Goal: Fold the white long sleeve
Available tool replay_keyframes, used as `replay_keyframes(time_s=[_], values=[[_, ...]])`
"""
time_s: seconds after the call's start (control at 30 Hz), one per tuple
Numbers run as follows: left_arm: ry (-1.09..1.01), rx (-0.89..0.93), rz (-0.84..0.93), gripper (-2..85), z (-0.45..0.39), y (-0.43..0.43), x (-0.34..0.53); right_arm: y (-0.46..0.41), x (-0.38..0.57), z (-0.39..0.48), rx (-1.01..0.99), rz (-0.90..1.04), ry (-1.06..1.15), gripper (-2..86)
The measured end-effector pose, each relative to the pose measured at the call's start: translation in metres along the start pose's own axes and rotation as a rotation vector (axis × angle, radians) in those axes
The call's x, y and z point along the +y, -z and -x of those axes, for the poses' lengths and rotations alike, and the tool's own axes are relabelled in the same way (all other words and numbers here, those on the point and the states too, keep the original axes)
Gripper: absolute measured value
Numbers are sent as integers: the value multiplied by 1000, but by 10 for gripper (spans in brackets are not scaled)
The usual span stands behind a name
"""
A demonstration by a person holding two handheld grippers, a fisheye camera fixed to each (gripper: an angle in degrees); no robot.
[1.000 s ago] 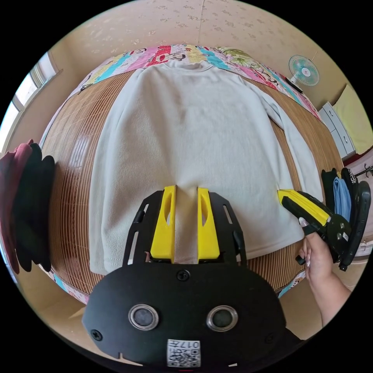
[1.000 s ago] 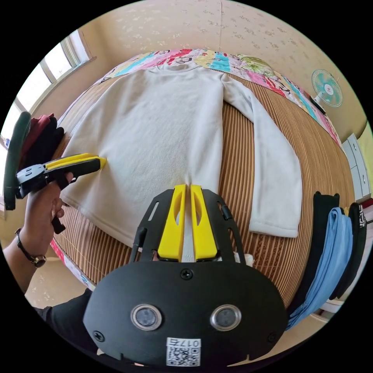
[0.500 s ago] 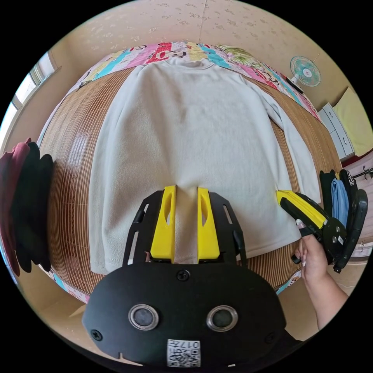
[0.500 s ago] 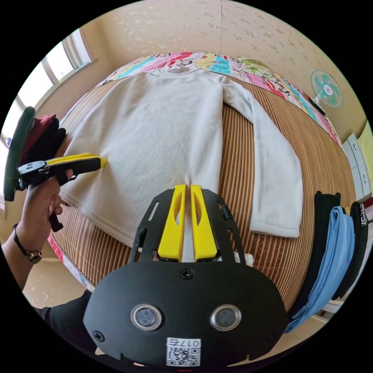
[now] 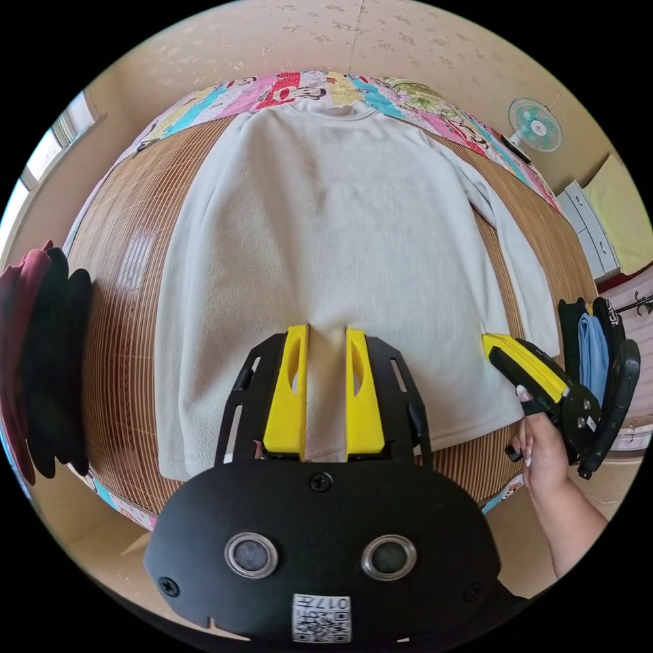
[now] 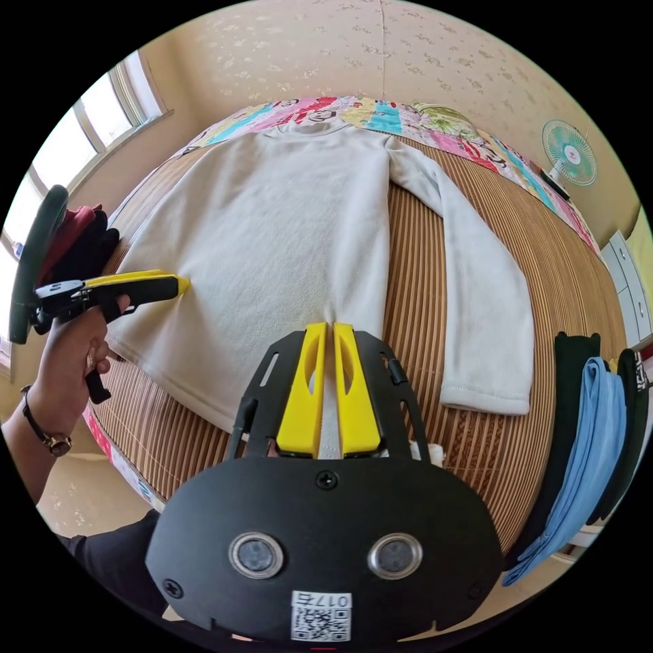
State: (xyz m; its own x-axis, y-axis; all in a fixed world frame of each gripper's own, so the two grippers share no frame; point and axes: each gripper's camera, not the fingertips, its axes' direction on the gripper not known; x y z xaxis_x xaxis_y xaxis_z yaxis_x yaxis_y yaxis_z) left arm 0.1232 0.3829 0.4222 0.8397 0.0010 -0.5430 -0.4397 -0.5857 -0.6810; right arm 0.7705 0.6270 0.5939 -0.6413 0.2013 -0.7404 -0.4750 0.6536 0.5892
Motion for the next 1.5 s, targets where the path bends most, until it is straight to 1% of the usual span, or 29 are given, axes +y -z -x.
replay_keyframes(time_s=[0.33,0.43,0.5,0.53,0.57,0.6,0.63,0.67,0.77,0.8,0.83,0.87,0.9,0.93,0.97,1.0,1.07,1.17,1.2,1.23,1.3,1.33,1.4,1.5], values=[[-3,0,-3,87,1,20,-4,2,18,8,20,-9,12,28],[-17,1,28,88,0,27,-11,3,20,10,10,-7,6,26],[-3,28,65,85,3,35,-18,4,19,11,5,7,8,23],[24,95,55,78,9,46,-19,4,18,14,19,21,37,21],[56,182,-34,66,20,66,-14,4,17,17,33,28,60,20],[77,197,-78,70,25,76,-10,5,17,24,72,44,116,17],[129,155,-128,78,37,94,-5,7,17,29,104,60,163,14],[178,76,-139,95,49,107,-1,8,17,30,113,67,173,13],[280,-28,-153,111,85,121,13,16,21,22,129,80,151,7],[295,-31,-144,112,91,119,17,13,25,14,195,113,102,6],[331,-38,-96,114,101,110,25,17,31,5,153,85,87,6],[347,-36,-23,118,108,97,33,18,33,1,146,78,71,6],[347,-31,3,120,110,92,37,18,36,-2,170,94,60,6],[354,-25,18,123,113,87,46,8,37,-3,270,176,62,6],[368,-16,3,121,117,88,53,3,38,-3,319,215,73,7],[378,-13,0,120,119,89,55,6,43,-2,307,177,115,8],[414,-25,29,100,128,92,57,11,44,-11,284,183,32,12],[443,-9,-36,97,141,108,62,33,41,-26,49,107,-101,27],[431,0,-15,98,141,107,61,38,39,-31,-67,87,-152,48],[413,0,45,98,139,100,57,36,37,-36,-148,104,-224,82],[377,-15,65,82,132,96,54,32,35,-38,-226,120,-298,102],[326,-15,68,56,125,97,51,31,35,-35,-257,106,-319,101],[277,-21,100,31,118,97,43,28,36,-26,-236,123,-336,97],[230,-89,123,17,118,112,29,28,33,-5,-120,132,-280,91]])
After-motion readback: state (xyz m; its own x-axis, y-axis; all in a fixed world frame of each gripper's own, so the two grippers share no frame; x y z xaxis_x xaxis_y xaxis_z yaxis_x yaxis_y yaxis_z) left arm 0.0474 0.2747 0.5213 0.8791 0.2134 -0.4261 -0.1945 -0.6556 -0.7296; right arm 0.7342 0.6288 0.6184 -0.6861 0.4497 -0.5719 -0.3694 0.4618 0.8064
